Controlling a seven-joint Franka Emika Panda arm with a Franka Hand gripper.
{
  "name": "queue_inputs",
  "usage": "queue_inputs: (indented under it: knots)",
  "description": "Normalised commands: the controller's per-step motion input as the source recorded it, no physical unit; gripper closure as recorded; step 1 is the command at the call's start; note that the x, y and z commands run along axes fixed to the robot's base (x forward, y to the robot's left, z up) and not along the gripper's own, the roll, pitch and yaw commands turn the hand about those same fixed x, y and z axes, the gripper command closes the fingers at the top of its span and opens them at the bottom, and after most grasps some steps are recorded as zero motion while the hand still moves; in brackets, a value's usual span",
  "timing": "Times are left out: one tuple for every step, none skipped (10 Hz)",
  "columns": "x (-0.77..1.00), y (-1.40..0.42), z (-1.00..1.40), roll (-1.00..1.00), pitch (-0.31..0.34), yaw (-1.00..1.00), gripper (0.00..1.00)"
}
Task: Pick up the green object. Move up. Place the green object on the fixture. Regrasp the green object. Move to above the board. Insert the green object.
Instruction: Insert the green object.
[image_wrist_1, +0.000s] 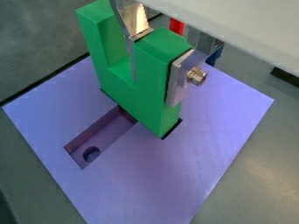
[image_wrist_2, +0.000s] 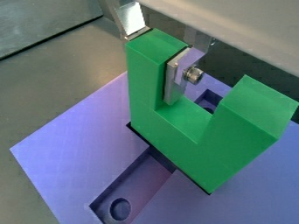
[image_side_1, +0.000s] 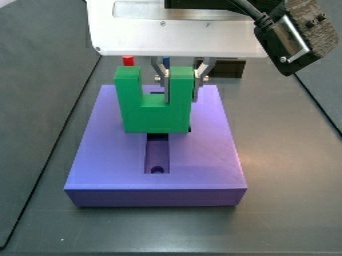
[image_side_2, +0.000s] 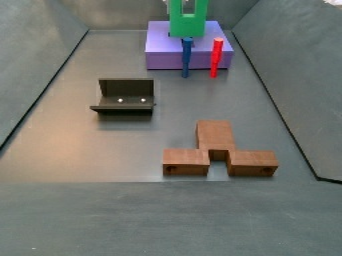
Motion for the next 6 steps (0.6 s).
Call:
queue_inputs:
  knots:
    - [-0.18,0.15,0.00,-0.07,0.000,-0.01,1.00]
    - [-0.19,0.13,-0.02,-0.08,0.000,0.00,1.00]
    - [-0.11,0.01,-0.12,-0.05,-0.031,0.00,1.00]
    - [-0.07,0.00,-0.19,-0.03,-0.043,0.00,1.00]
    - [0.00,0.00,-0.23,0.00,-0.007,0.00,1.00]
    - [0.00,0.00,-0.35,0.00,0.000,0.00,1.00]
